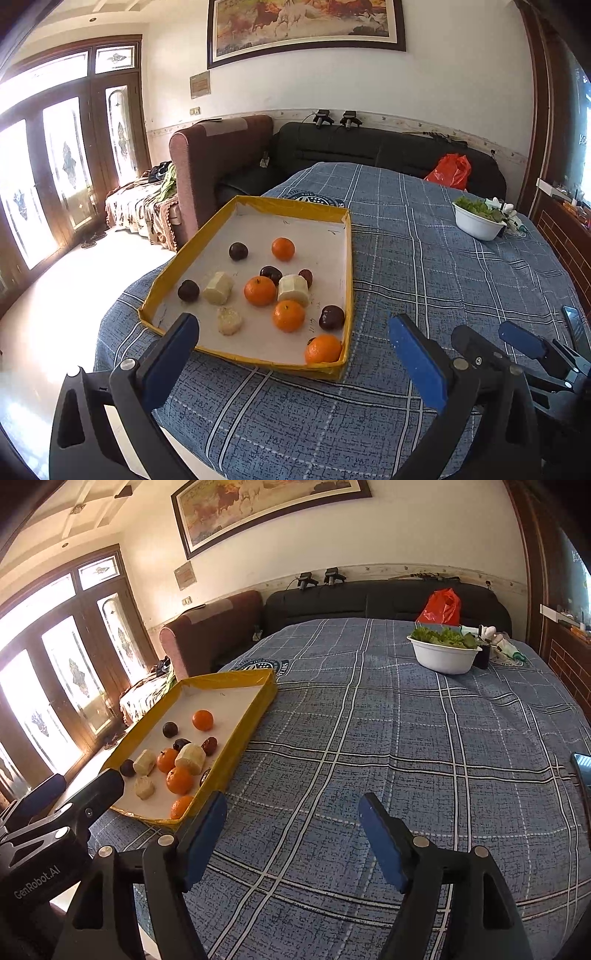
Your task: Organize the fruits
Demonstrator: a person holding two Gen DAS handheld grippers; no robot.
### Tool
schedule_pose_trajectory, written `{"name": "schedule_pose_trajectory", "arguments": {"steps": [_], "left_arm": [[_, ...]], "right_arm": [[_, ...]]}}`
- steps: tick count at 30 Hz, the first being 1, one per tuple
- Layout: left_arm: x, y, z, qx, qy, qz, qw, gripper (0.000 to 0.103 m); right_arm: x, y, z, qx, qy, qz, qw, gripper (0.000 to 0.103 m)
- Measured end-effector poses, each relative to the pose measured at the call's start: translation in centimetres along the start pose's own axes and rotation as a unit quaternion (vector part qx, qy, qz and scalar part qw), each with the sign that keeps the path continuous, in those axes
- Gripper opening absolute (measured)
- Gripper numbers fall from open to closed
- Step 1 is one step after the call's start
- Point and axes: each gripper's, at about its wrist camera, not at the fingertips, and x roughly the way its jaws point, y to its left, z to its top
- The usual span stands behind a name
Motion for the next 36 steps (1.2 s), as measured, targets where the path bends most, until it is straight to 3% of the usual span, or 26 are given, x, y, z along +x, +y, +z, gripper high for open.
{"name": "schedule_pose_trajectory", "arguments": {"steps": [16, 36], "left_arm": [[1.8, 1.0, -0.4, -0.012, 0.026, -0.007, 0.9996, 0.103], [1.7, 1.1, -0.6, -0.01, 0.029, -0.011, 0.9995, 0.103]], "right_arm": [[1.7, 0.2, -0.4, -0.002, 0.021, -0.007, 1.0, 0.079], [2.1, 0.4, -0.7, -0.001, 0.025, -0.006, 1.0, 0.081]]}}
